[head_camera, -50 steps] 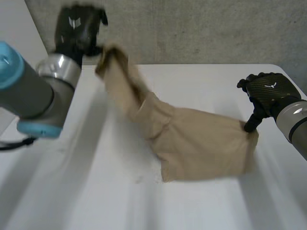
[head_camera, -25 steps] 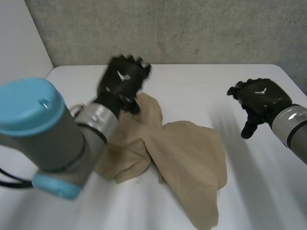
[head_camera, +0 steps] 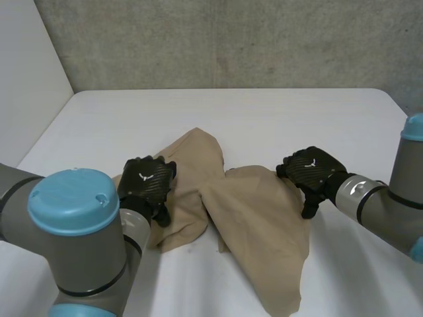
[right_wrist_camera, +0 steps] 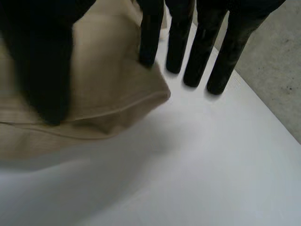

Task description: Fold the shorts.

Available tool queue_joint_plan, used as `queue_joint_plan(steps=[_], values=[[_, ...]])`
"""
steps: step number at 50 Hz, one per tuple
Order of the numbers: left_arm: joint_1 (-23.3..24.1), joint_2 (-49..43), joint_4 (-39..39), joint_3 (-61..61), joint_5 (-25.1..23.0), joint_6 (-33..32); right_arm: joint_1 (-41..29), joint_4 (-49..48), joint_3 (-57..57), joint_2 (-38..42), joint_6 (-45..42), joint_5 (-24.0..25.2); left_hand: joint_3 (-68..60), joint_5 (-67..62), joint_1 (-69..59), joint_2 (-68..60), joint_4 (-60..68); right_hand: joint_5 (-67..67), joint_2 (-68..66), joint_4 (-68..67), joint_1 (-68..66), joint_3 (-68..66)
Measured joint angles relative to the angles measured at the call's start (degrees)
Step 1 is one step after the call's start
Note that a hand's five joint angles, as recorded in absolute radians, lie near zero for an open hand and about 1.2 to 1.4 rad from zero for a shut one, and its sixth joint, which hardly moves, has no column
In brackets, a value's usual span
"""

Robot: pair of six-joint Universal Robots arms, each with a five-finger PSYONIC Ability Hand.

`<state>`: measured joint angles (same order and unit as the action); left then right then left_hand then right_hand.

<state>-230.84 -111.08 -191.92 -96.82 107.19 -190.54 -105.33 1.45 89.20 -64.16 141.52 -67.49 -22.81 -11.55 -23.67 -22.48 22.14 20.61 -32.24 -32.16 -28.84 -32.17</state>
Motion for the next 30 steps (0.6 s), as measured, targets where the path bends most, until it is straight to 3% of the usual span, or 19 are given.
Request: queue_joint_plan(steps=[3, 5, 6, 10, 11, 13, 20, 24, 30], values=[[-1.7, -3.1, -1.2, 1.0, -0.1, -0.3, -0.3, -1.7, -0.4, 1.2, 0.4, -0.2, 0.0, -0.1, 0.0, 0.0, 0.1, 25.4, -27.5, -26.9, -21.4, -26.8], [-3.0, -5.6, -2.3, 2.2, -0.2, -0.5, -0.9, -2.7, -0.6, 1.4, 1.2, -0.4, -0.1, -0.5, 0.0, -0.2, 0.2, 32.9, -34.2, -34.0, -25.5, -33.7], [-3.0, -5.6, -2.3, 2.2, -0.2, -0.5, -0.9, -2.7, -0.6, 1.4, 1.2, -0.4, -0.1, -0.5, 0.0, -0.2, 0.2, 32.9, -34.2, -34.0, -25.5, -33.7], [-5.1, -9.9, -4.1, 5.9, -0.2, -0.8, -2.2, -2.8, -0.3, -0.9, 4.2, -0.6, -23.9, -24.9, -25.1, -24.3, 24.7, 34.9, -35.0, -35.8, -26.0, -35.2], [-5.5, -10.6, -4.4, 6.9, -0.2, -0.9, -2.3, -2.4, -0.2, -2.1, 5.0, -0.6, -35.7, -36.6, -38.0, -36.2, 36.5, 34.9, -35.0, -35.8, -26.0, -35.2], [-6.1, -11.6, -4.8, 9.3, -0.3, -1.0, -2.5, -0.7, 0.0, -5.2, 6.8, -0.6, -40.9, -41.7, -42.2, -41.5, 41.8, 34.9, -35.0, -35.8, -26.0, -35.2], [-6.8, -10.8, -4.9, 13.7, -0.8, -1.4, -2.3, 6.2, -0.7, -14.3, 9.9, -0.5, -44.9, -43.6, -42.4, -45.9, 46.1, 35.1, -35.0, -35.8, -26.0, -35.2], [-7.2, -6.5, -5.4, 17.9, -4.1, -2.0, -2.4, 11.2, -3.1, -23.1, 14.3, -0.5, -45.2, -43.6, -42.4, -46.1, 46.3, 35.3, -35.0, -35.8, -26.0, -35.2], [-9.8, -4.2, -8.0, 24.1, -10.4, -2.1, -2.9, 12.4, -5.0, -28.5, 21.9, -0.2, -45.2, -43.6, -42.4, -46.1, 46.3, 35.4, -35.0, -35.8, -26.0, -35.2]])
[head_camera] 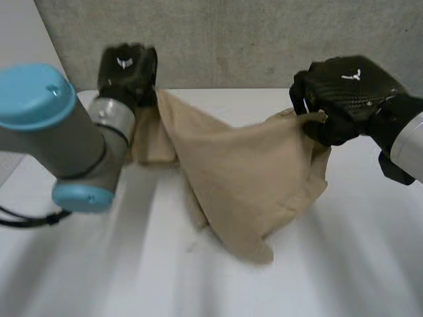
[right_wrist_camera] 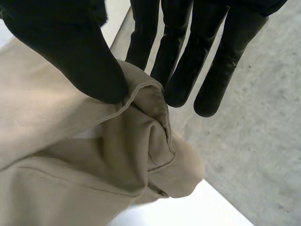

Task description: Fold the shorts.

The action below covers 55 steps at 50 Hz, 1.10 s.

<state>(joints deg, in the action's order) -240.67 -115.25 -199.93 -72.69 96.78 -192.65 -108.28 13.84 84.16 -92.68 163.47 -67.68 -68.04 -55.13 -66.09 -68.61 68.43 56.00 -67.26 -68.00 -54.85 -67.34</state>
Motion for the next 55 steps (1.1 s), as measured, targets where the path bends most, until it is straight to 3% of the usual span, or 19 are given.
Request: queue_joint_plan(steps=[6, 12, 13, 14, 15, 16, 17, 22, 23, 28, 32, 33, 38, 42, 44, 45, 55], values=[[-2.0, -7.6, -2.1, 9.4, -3.5, -0.2, -3.8, -0.7, -0.1, 2.2, 3.3, 0.0, 0.0, 0.0, 0.0, 0.0, 0.0, 0.3, 0.0, 0.0, -0.4, -0.9], [-3.2, -18.0, -3.6, 18.4, -5.2, -1.0, -9.9, -1.8, -2.1, 11.1, 3.8, -1.5, 0.0, 0.0, 0.0, 0.1, -0.1, 0.3, 0.0, 0.0, -0.4, -1.0], [-3.8, -21.5, -5.0, 21.0, -6.0, -1.6, -11.7, -2.3, -3.3, 15.1, 4.1, -2.8, 3.9, 2.5, 3.4, 4.3, -3.4, 0.3, 0.0, 0.0, -0.4, -1.0], [-4.1, -22.9, -5.7, 21.8, -6.4, -1.9, -12.2, -2.6, -3.8, 16.7, 4.3, -3.4, 17.7, 16.5, 19.8, 18.3, -18.3, 0.3, 0.0, 0.0, -0.4, -1.0], [-4.3, -24.1, -6.4, 22.4, -6.8, -2.2, -12.6, -2.9, -4.3, 18.3, 4.6, -4.1, 25.1, 23.5, 27.7, 26.8, -25.8, 0.3, 0.0, 0.0, -0.4, -1.0], [-4.5, -25.0, -7.1, 22.9, -7.1, -2.4, -13.1, -3.5, -5.0, 20.5, 5.1, -5.1, 28.0, 25.3, 29.6, 28.8, -27.8, 0.3, 0.0, 0.0, -0.4, -1.0], [-4.8, -26.2, -7.9, 23.2, -7.6, -2.7, -13.4, -4.2, -5.6, 22.4, 5.7, -6.0, 36.9, 34.8, 38.5, 37.7, -37.7, 0.3, 0.0, 0.0, -0.5, -1.0], [-5.1, -27.4, -9.1, 22.1, -8.3, -3.2, -13.7, -5.9, -7.3, 26.9, 7.8, -8.7, 40.8, 39.0, 40.6, 41.8, -41.8, 0.3, 0.0, 0.0, -0.7, -1.0], [-5.0, -26.1, -9.3, 19.1, -8.6, -3.3, -13.7, -7.2, -8.8, 29.7, 10.3, -11.5, 43.1, 41.6, 40.7, 44.1, -44.5, 0.3, 0.0, 0.0, -0.7, -1.0], [-5.0, -16.0, -6.7, 8.3, -8.2, -3.2, -13.5, -8.2, -11.5, 31.9, 14.5, -15.7, 45.6, 43.8, 43.2, 46.5, -46.6, 0.3, 0.0, 0.0, -0.7, -1.0], [-4.9, -11.2, -4.9, 3.9, -7.8, -3.1, -13.5, -8.6, -12.5, 32.3, 15.9, -16.9, 45.6, 43.8, 43.2, 46.5, -46.6, 0.3, 0.0, 0.0, -0.7, -1.0], [-4.8, -3.3, -0.6, -3.0, -6.2, -2.8, -13.5, -9.4, -13.6, 32.8, 17.2, -18.0, 45.6, 43.8, 43.2, 46.5, -46.6, 0.3, 0.0, 0.0, -0.7, -1.0], [-4.6, 4.8, 5.0, -9.8, -3.4, -1.8, -13.6, -10.5, -14.7, 33.7, 18.1, -19.0, 45.7, 43.9, 43.2, 46.6, -46.6, 0.3, 0.0, 0.0, -0.7, -1.0], [-4.1, 16.1, 13.2, -19.8, 1.2, 3.6, -14.7, -11.4, -16.6, 35.6, 18.3, -21.1, 45.8, 44.2, 43.2, 46.8, -46.9, 0.3, 0.0, 0.0, -0.7, -1.0], [-4.1, 17.5, 14.0, -21.1, 1.6, 4.6, -15.0, -11.4, -16.9, 36.0, 18.2, -21.5, 45.8, 44.2, 43.2, 46.8, -46.9, 0.3, 0.0, 0.0, -0.7, -1.0], [-4.0, 22.1, 16.2, -25.4, 2.6, 8.0, -15.8, -11.5, -17.7, 36.7, 18.2, -22.4, 45.8, 44.2, 43.2, 46.8, -46.9, 0.4, 0.0, 0.0, -0.7, -1.0], [-3.5, 31.3, 20.7, -37.5, 2.1, 17.1, -16.8, -11.5, -18.9, 37.4, 18.1, -23.3, 41.1, 37.8, 39.2, 41.7, -41.2, 0.6, 0.0, 0.0, -0.7, -1.0]])
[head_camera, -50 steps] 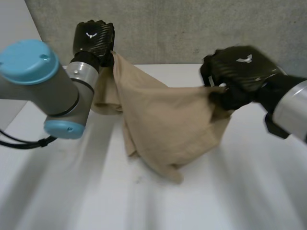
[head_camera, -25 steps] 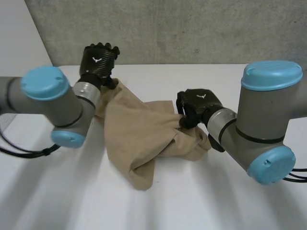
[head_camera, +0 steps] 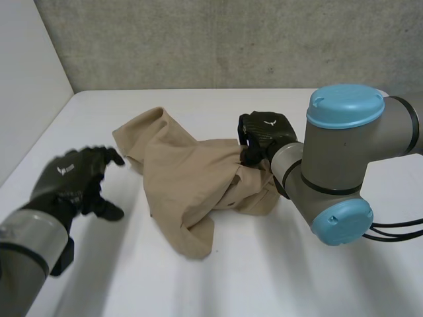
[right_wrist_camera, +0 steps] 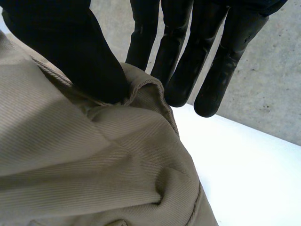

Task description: Fold the shorts.

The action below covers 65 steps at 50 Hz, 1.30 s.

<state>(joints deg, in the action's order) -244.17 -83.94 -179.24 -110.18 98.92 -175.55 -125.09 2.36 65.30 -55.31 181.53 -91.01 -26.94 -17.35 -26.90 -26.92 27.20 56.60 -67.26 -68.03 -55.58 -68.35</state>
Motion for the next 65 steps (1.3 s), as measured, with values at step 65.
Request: queue_joint_plan(steps=[65], values=[[4.7, -21.4, -2.1, 18.1, 7.5, 6.1, 0.7, 2.6, 2.6, -6.2, -2.5, 1.5, -41.1, -37.3, -39.1, -41.5, 41.0, -22.8, 25.3, 25.2, 18.9, 26.2]])
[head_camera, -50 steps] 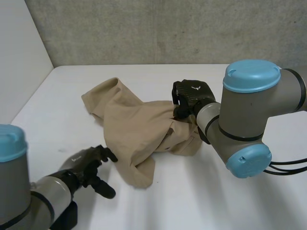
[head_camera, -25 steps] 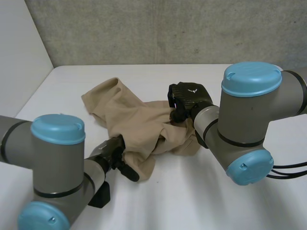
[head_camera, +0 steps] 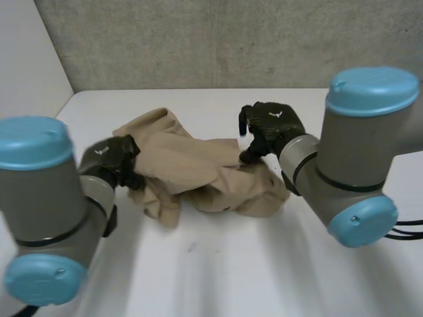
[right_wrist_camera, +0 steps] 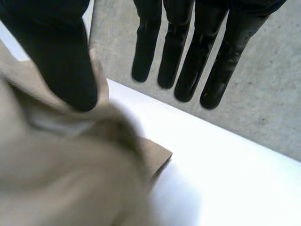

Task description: Fold the shorts.

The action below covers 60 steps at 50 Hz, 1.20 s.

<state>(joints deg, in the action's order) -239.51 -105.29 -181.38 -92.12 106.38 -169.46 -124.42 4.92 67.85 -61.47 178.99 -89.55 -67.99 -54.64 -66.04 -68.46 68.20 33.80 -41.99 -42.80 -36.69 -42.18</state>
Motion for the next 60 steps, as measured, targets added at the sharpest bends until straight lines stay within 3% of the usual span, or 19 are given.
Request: queue_joint_plan(steps=[1, 2, 7, 22, 34, 48, 50, 51, 52, 53, 54, 56, 60], values=[[0.0, 0.0, 0.0, 0.0, 0.0, 0.0, 0.0, 0.0, 0.0, 0.0, 0.0, 0.0, 0.0, 0.0, 0.0, 0.0, 0.0, 0.0, 0.0, 0.0, 0.0, 0.0], [-0.9, 2.5, -0.1, -1.4, -1.3, -2.4, 0.6, 1.4, 0.3, -1.8, -1.0, 0.4, 0.0, 0.0, 0.0, 0.0, 0.0, -8.9, 7.6, 8.5, 6.7, 7.7], [-1.5, 5.5, -0.7, -3.7, -2.8, -4.5, 2.1, 5.3, 1.1, -5.8, -2.1, 1.8, -0.2, 0.0, 0.0, -0.1, 0.2, -13.7, 12.0, 12.9, 10.2, 12.3], [-1.2, 7.0, -1.3, -3.2, -2.9, -4.5, 8.3, 15.2, 12.8, -13.5, -2.1, 4.4, -0.2, 0.0, 0.0, -0.1, 0.2, -20.0, 17.4, 19.0, 15.1, 17.7], [-1.5, 6.6, -1.3, -0.8, -2.9, -4.6, 7.7, 2.1, 32.9, -17.7, -1.7, 4.9, -0.2, 0.0, 0.0, -0.1, 0.2, -20.0, 17.4, 19.0, 15.1, 17.7], [-1.6, 6.1, -1.4, 1.2, -2.9, -4.6, 3.0, -6.9, 30.7, -8.2, -0.9, 4.5, -0.2, 0.0, 0.0, -0.1, 0.2, -19.8, 17.4, 18.8, 15.0, 17.7], [-1.7, 6.2, -1.4, 1.4, -2.9, -4.6, 2.5, -7.3, 29.3, -6.4, -0.3, 4.5, -0.2, 0.0, 0.0, -0.1, 0.2, -16.7, 14.3, 15.7, 12.7, 15.0], [-1.7, 6.2, -1.4, 1.6, -2.9, -4.6, 2.2, -7.5, 28.2, -5.1, 0.2, 4.5, -0.2, 0.0, 0.0, -0.1, 0.2, -6.4, 2.4, 4.4, 2.9, 2.8], [-1.7, 6.2, -1.4, 1.6, -2.9, -4.6, 2.1, -7.5, 27.8, -4.8, 0.4, 4.5, -0.2, 0.0, 0.0, -0.1, 0.2, -6.4, 2.4, 4.4, 2.9, 2.8], [-1.7, 6.3, -1.4, 1.7, -2.9, -4.6, 1.9, -7.6, 27.0, -4.1, 0.8, 4.4, -0.2, 0.0, 0.0, -0.1, 0.2, 5.7, -10.5, -8.2, -7.7, -9.9], [-1.7, 6.3, -1.4, 1.8, -2.9, -4.7, 1.8, -7.7, 26.5, -3.9, 1.0, 4.4, -0.2, 0.0, 0.0, -0.1, 0.2, 5.7, -10.5, -8.2, -7.7, -9.9], [-1.7, 6.5, -1.3, 1.9, -2.9, -4.8, 1.8, -7.7, 25.0, -3.8, 1.4, 4.2, -0.2, 0.0, 0.0, -0.1, 0.2, 19.1, -23.6, -22.1, -17.2, -22.9], [-1.8, 7.7, -0.6, 2.9, -3.3, -7.4, 2.1, -7.3, 21.5, -5.9, 1.2, 3.9, -0.2, 0.0, 0.0, -0.1, 0.2, 21.9, -25.5, -25.3, -18.7, -25.2]])
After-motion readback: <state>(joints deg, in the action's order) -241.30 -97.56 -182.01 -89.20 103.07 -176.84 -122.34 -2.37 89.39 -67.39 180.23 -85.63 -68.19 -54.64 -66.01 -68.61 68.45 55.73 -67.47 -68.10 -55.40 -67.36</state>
